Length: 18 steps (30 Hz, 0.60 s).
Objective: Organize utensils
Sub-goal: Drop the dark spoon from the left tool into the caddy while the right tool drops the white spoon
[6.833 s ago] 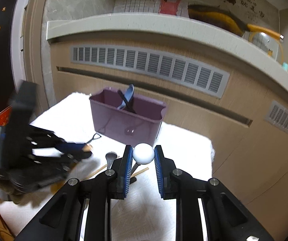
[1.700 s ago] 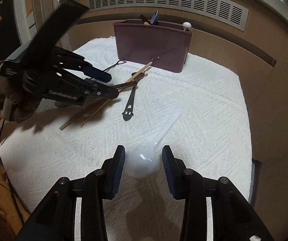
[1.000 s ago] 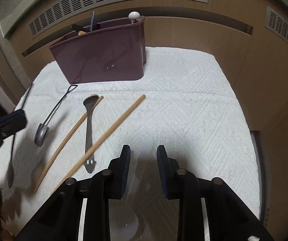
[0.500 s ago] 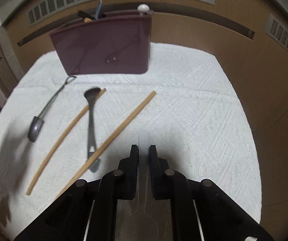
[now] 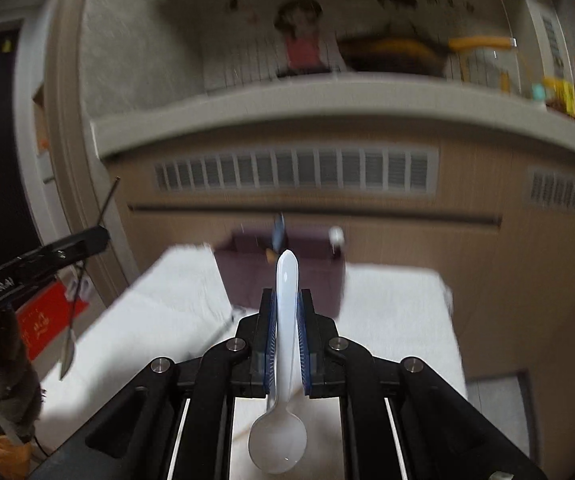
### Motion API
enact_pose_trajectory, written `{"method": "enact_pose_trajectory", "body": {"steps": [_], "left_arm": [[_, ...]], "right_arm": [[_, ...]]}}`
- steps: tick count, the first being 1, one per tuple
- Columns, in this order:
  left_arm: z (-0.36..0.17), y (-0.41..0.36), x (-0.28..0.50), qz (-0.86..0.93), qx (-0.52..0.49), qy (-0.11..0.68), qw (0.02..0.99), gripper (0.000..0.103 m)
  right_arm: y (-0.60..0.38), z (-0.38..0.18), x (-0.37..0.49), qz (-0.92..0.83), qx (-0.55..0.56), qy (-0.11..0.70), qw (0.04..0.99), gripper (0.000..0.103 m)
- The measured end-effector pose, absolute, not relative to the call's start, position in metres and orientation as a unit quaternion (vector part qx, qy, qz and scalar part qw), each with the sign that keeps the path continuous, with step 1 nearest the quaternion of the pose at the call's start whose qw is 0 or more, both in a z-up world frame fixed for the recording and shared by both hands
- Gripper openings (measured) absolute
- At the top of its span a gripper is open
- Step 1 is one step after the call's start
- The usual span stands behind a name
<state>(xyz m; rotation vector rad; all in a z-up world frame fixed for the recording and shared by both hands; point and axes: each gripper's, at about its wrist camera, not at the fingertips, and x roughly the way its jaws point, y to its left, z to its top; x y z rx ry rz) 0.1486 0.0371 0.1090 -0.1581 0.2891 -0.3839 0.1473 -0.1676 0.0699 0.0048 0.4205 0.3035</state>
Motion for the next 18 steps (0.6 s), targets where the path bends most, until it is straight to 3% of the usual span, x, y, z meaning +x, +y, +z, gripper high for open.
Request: {"method": "enact_pose_trajectory", "body": {"steps": [10, 18], "left_arm": [[0.166, 0.02, 0.232, -0.151, -0.066, 0.005, 0.986, 0.012], [0.125, 0.017, 0.33, -0.102, -0.084, -0.003, 0.991, 0.012]], "right_arm": [[-0.153, 0.165, 0.214, 0.16, -0.027, 0.047, 0.986, 0.01], [-0.149, 0.141, 0.301, 0.169, -0.022, 0.062, 0.983, 0.01]]}}
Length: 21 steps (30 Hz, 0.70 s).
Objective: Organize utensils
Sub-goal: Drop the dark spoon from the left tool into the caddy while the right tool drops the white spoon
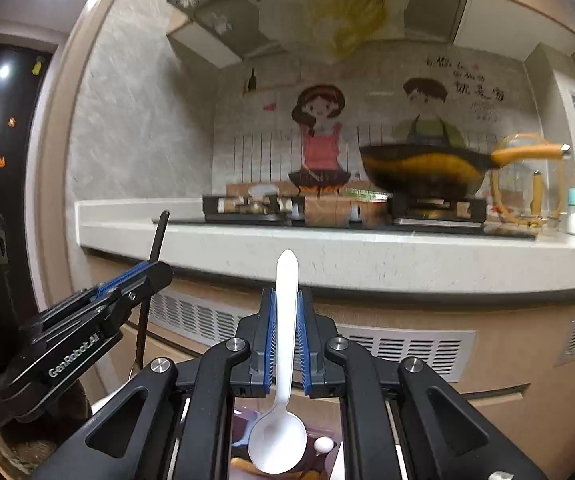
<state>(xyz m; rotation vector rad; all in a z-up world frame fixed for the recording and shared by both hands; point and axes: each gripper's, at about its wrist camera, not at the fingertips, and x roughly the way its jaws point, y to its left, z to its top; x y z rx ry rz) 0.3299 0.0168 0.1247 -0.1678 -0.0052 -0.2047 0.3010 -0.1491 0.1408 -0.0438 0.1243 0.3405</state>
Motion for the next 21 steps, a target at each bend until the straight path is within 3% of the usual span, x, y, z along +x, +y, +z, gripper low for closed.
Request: {"method": "enact_pose_trajectory", "body": {"steps": [10, 21], "left_arm": [[0.039, 0.011, 0.387, -0.067, -0.061, 0.086, 0.992, 0.012], [-0.013, 0.017, 0.392, -0.077, -0.089, 0.184, 0.976, 0.014]], "right_arm": [[-0.144, 0.052, 0.374, 0.168, -0.028, 0.149, 0.974, 0.01], [-0.141, 0.002, 0.377, 0.173, -0.049, 0.211, 0.961, 0.01]]}}
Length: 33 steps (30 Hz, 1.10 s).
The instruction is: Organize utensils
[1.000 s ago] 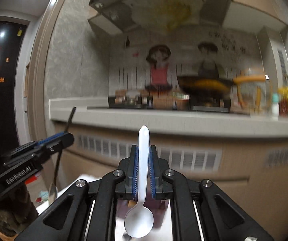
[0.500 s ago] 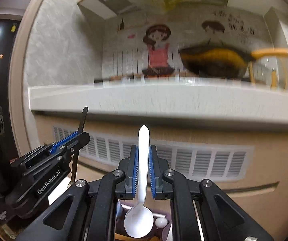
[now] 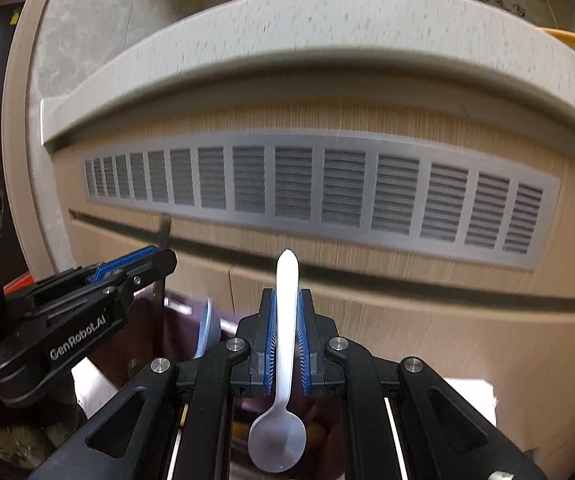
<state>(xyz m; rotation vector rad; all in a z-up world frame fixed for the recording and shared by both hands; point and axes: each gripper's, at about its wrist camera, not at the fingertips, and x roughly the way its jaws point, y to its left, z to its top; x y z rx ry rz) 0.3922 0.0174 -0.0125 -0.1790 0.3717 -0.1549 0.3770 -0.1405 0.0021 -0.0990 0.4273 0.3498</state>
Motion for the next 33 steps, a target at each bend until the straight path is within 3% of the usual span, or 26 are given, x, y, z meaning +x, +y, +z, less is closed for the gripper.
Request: {"method": "enact_pose_trajectory", "body": {"steps": [2, 5, 8, 10, 13, 17, 23, 26, 29, 33], "left_arm": [[-0.014, 0.017, 0.39, -0.082, -0.088, 0.194, 0.974, 0.014], [-0.009, 0.021, 0.382, -0.082, -0.093, 0.198, 0.972, 0.022], [0.003, 0.032, 0.368, -0.083, -0.099, 0.204, 0.97, 0.041], [0.01, 0.042, 0.355, -0.083, -0.095, 0.213, 0.969, 0.06], [0.015, 0.057, 0.331, -0.091, -0.082, 0.224, 0.967, 0.067], [0.008, 0.072, 0.307, -0.092, -0.08, 0.254, 0.959, 0.071], [-0.032, 0.065, 0.291, -0.126, -0.067, 0.37, 0.918, 0.071], [-0.038, 0.065, 0.272, -0.126, -0.06, 0.374, 0.917, 0.071], [-0.038, 0.072, 0.256, -0.108, -0.06, 0.364, 0.923, 0.072], [-0.039, 0.091, 0.241, -0.073, -0.081, 0.342, 0.933, 0.078]], "right_arm": [[-0.141, -0.003, 0.373, 0.172, -0.048, 0.219, 0.959, 0.012], [-0.146, -0.008, 0.366, 0.17, -0.045, 0.236, 0.956, 0.028], [-0.154, -0.004, 0.356, 0.168, -0.039, 0.244, 0.954, 0.039], [-0.16, 0.0, 0.342, 0.162, -0.043, 0.243, 0.955, 0.049], [-0.165, 0.003, 0.318, 0.158, -0.056, 0.256, 0.952, 0.055], [-0.16, -0.007, 0.291, 0.165, -0.081, 0.284, 0.941, 0.059], [-0.139, -0.039, 0.263, 0.175, -0.107, 0.331, 0.921, 0.059], [-0.134, -0.057, 0.255, 0.188, -0.112, 0.364, 0.905, 0.059], [-0.122, -0.067, 0.254, 0.204, -0.125, 0.38, 0.893, 0.081], [-0.111, -0.07, 0.254, 0.204, -0.13, 0.368, 0.898, 0.098]]}}
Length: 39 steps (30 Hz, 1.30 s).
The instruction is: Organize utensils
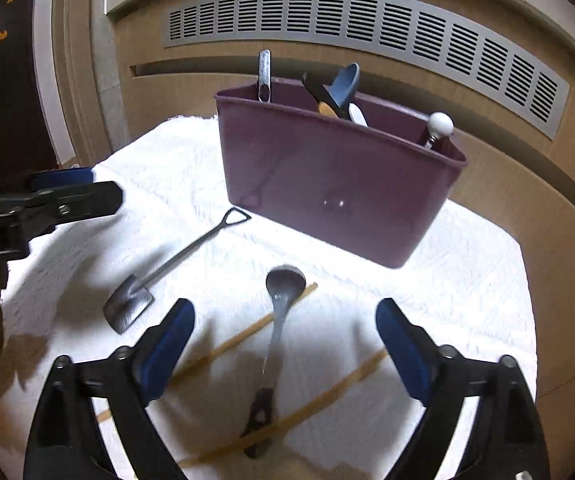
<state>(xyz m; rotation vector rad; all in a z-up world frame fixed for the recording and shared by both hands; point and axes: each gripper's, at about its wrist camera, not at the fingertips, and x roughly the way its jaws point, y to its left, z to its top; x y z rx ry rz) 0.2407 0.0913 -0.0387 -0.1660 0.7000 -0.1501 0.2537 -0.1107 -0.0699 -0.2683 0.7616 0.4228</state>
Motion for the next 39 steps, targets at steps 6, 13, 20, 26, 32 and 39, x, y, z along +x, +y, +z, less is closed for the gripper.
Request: {"method": "enact_pose_trajectory", "body": {"steps": [6, 13, 20, 26, 32, 39], "left_arm": [[-0.044, 0.11, 0.244, -0.068, -0.115, 0.342, 0.93, 0.078], [-0.05, 0.122, 0.242, -0.078, -0.139, 0.339, 0.927, 0.079], [-0.047, 0.125, 0.24, -0.075, -0.144, 0.332, 0.929, 0.079], [-0.053, 0.12, 0.242, -0.074, -0.133, 0.343, 0.927, 0.079], [-0.055, 0.098, 0.244, -0.092, -0.095, 0.358, 0.924, 0.079], [-0.052, 0.037, 0.232, -0.19, -0.021, 0.381, 0.905, 0.079]], "right_arm": [[-0.092, -0.075, 0.276, 0.194, -0.119, 0.388, 0.893, 0.088], [-0.081, -0.097, 0.296, 0.187, -0.127, 0.439, 0.87, 0.04], [-0.075, -0.1, 0.299, 0.185, -0.133, 0.438, 0.87, 0.031], [-0.083, -0.092, 0.293, 0.188, -0.127, 0.434, 0.872, 0.025], [-0.121, -0.044, 0.262, 0.189, -0.075, 0.381, 0.902, 0.025], [-0.177, 0.006, 0.227, 0.162, -0.021, 0.317, 0.934, 0.025]]}}
